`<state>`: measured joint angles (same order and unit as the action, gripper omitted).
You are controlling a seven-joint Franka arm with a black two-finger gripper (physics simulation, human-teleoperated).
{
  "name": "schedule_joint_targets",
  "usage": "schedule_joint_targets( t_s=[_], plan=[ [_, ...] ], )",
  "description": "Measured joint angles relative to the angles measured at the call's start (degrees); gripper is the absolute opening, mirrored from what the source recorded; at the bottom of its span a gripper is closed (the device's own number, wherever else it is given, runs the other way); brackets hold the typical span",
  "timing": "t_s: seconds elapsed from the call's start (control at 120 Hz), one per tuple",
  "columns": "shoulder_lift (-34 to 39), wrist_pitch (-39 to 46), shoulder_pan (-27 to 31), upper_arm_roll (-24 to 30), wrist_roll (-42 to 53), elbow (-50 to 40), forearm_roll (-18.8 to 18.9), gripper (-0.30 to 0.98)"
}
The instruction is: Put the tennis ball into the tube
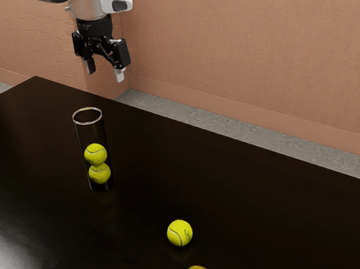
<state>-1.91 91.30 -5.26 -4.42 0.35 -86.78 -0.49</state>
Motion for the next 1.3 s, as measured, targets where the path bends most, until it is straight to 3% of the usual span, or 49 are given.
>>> schedule_joint_targets(
  t_s=[0.35,0.75,0.95,1.3],
  plan=[
    [3.38,0.35,3.28,3.65,-0.22,-3.66,-0.11,0.69],
    [7.19,14.57,0.04,8.87,-1.64,-23.54,-2.59,0.69],
    [5.42,22.32,-0.37,10.98,-2.32,-30.15,-5.39,0.69],
    [-3.23,31.0,-1.5,15.19,-3.01,-31.89,-6.05,0.69]
  ],
)
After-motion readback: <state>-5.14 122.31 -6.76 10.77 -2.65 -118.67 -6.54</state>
